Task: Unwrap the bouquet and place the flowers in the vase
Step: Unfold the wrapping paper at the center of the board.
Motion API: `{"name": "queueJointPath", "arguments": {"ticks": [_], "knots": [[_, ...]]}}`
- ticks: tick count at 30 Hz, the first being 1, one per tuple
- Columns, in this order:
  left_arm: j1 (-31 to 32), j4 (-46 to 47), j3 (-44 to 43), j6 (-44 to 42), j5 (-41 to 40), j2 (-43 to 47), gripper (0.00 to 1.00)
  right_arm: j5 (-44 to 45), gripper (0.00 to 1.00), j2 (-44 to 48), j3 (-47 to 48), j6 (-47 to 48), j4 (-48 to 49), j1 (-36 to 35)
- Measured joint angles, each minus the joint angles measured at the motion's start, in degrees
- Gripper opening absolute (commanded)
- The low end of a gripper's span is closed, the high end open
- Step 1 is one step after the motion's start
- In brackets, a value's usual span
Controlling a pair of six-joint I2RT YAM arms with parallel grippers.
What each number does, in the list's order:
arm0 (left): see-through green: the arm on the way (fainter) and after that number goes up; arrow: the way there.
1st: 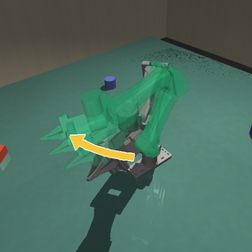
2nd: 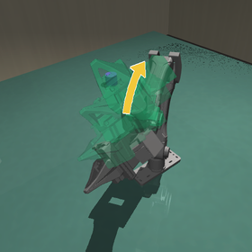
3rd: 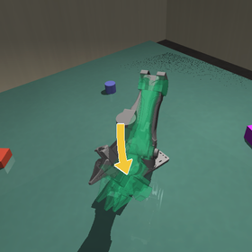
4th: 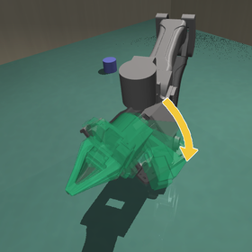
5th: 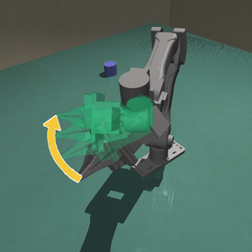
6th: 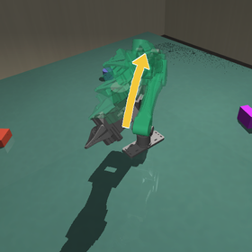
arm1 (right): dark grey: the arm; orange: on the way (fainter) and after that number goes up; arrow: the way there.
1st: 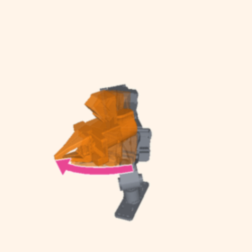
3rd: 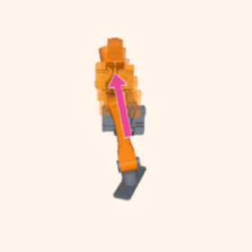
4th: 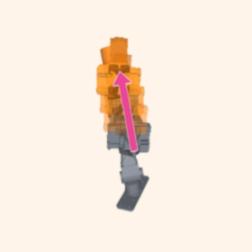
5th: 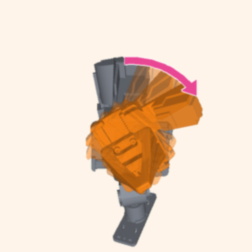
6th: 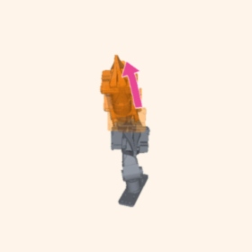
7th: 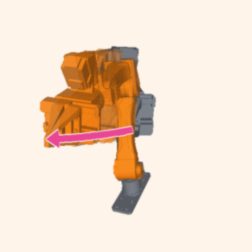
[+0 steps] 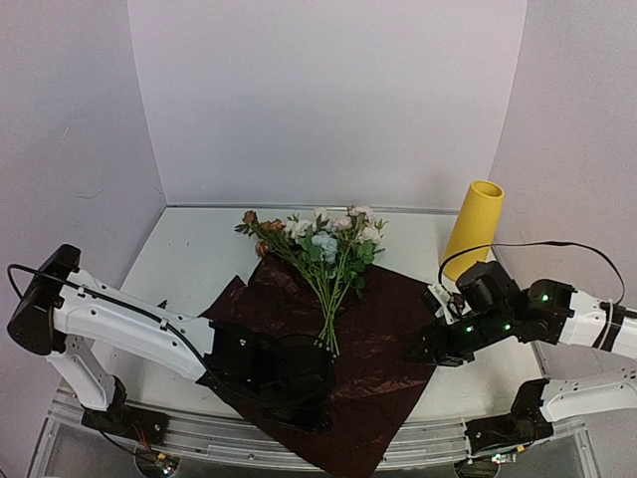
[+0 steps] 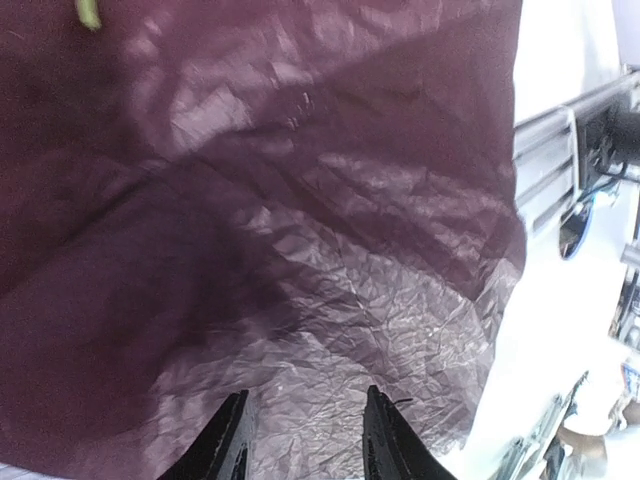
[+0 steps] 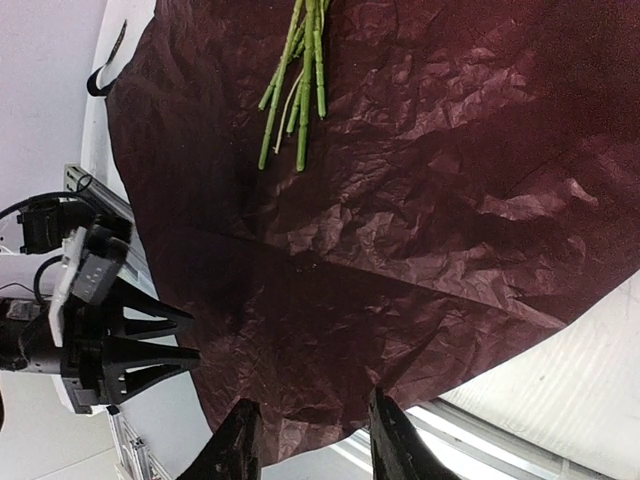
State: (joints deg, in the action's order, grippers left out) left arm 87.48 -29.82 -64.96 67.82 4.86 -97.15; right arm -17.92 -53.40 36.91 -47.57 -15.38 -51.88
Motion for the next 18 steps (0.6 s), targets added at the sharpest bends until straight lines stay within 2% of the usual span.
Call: {"name": "queueJointPath", "arguments": {"ticks": [5,9,14,18], "knots": [[-2.48,-2.61,2.04,2.01,-6.31,8.74,0.52,2.21,0.40,-2.05,0.09,0.33,-0.25,0.00],[-9.01,-3.87,3.74,2.65,-10.72,18.44,0.60,4.81,0.43,-4.94,1.92,1.02,-1.11,0.00],[-22.99,-3.79,4.49,-0.54,-12.57,24.74,0.61,9.14,0.42,-12.76,8.47,3.32,-1.69,0.46],[-35.09,-4.36,2.82,-7.45,-9.55,20.24,0.66,11.09,0.46,-20.16,14.19,5.72,-1.70,4.00]]}}
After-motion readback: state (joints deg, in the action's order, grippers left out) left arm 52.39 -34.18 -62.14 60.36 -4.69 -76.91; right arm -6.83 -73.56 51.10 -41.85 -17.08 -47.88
